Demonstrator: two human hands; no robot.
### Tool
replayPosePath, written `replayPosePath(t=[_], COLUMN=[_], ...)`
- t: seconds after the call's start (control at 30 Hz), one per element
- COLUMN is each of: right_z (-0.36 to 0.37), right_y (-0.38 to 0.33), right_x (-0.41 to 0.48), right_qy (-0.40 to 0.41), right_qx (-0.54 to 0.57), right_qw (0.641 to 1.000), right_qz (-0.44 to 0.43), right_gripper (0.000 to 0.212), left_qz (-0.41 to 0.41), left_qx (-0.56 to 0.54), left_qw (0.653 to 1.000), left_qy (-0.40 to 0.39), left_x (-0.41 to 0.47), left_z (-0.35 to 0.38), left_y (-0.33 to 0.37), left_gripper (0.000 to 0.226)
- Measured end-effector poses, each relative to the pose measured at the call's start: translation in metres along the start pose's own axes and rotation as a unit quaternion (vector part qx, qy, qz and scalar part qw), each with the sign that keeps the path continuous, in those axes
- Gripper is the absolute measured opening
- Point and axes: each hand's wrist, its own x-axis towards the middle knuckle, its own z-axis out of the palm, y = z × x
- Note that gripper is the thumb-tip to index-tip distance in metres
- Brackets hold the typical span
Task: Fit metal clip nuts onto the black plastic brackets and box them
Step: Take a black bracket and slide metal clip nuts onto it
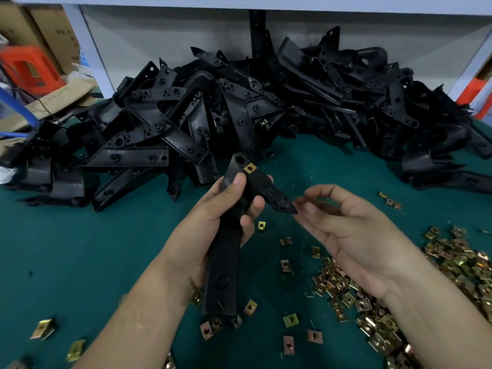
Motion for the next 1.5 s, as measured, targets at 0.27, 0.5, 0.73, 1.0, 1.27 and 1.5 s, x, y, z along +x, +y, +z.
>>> replayPosePath(t=[0.27, 0.5, 0.73, 1.0, 1.27, 1.5], right_z=[0.0028, 0.0012, 0.0034, 0.0016, 0.0036, 0.0085], right_y=[-0.0021, -0.0041, -0.0032, -0.0043, -0.0041, -0.0048], right_x=[-0.0029, -0.0006, -0.0027, -0.0015, -0.0041, -0.0096], right_qy=[0.038, 0.005, 0.010, -0.024, -0.030, -0.065], right_qx=[-0.096, -0.003, -0.055, -0.022, -0.052, -0.076], right_qw=[0.995, 1.000, 0.998, 0.999, 0.998, 0.995], right_qz=[-0.017, -0.009, -0.016, -0.028, -0.028, -0.028], right_gripper=[0.022, 0.023, 0.018, 0.024, 0.015, 0.012], left_qz=[-0.001, -0.018, -0.026, -0.035, -0.041, -0.048], left_qx=[0.010, -0.001, -0.003, -0.002, -0.003, 0.030], left_qw=[1.000, 1.000, 1.000, 0.999, 0.999, 0.997], left_qy=[0.000, -0.007, -0.008, -0.009, -0.022, -0.043], left_x=[-0.0008, 0.0004, 0.0007, 0.0008, 0.0009, -0.0004], left_z=[0.0010, 0.0008, 0.0005, 0.0004, 0.0003, 0.0001], left_y=[-0.0001, -0.0017, -0.0014, -0.0008, -0.0005, -0.0036], left_gripper=[0.018, 0.020, 0.021, 0.018, 0.013, 0.019])
